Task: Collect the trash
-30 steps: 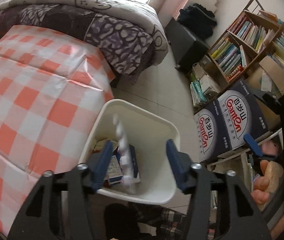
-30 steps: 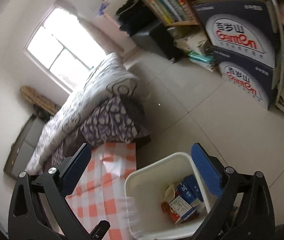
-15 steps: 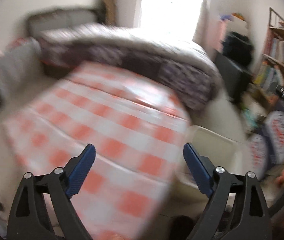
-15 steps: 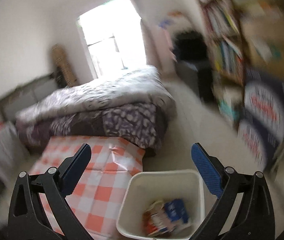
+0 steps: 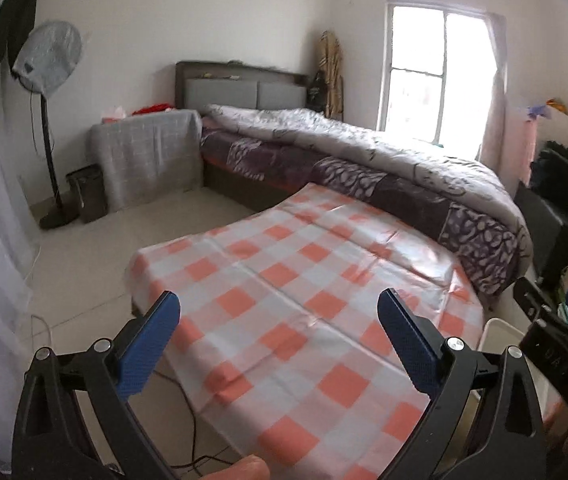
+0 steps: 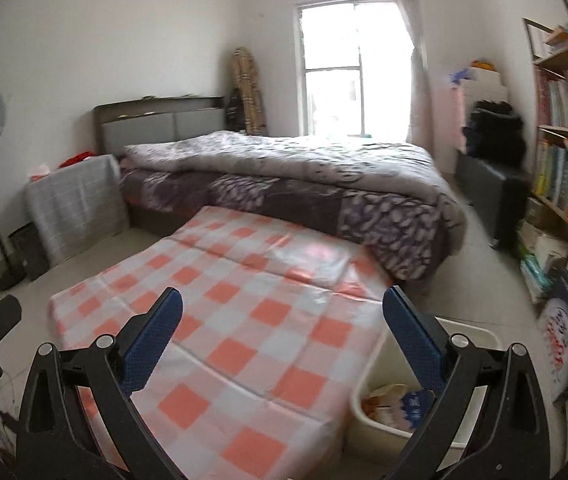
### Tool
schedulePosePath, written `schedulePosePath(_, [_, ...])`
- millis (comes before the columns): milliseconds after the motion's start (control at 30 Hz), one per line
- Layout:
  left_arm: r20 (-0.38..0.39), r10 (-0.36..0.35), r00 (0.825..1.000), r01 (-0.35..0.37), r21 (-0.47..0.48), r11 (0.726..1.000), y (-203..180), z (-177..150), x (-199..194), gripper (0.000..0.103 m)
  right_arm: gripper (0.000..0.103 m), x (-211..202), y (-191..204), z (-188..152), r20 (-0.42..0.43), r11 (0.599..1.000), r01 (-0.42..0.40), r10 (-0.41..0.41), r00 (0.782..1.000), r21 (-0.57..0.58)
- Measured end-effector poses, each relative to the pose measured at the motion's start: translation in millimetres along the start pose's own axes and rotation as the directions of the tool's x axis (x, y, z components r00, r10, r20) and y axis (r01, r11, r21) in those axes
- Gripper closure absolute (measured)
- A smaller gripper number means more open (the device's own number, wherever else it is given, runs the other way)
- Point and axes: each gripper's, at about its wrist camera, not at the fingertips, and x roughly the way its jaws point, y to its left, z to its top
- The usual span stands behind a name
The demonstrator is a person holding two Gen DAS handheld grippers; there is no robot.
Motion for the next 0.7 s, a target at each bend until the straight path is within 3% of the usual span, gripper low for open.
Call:
schedulePosePath(367, [-0.051, 0.066, 0.997, -0.068, -0.033, 0.997, 27, -10, 17, 0.007, 0.007, 17, 48, -11, -0.042, 0.997, -0.067, 0.065, 0.997, -0.046])
schedulePosePath(700, [-0.041, 0.094, 0.995, -0.096, -0.035, 0.995, 30, -11, 19, 0.007, 0.007, 15, 56, -15, -0.047, 0.995, -0.08, 0.077, 0.996, -0.057])
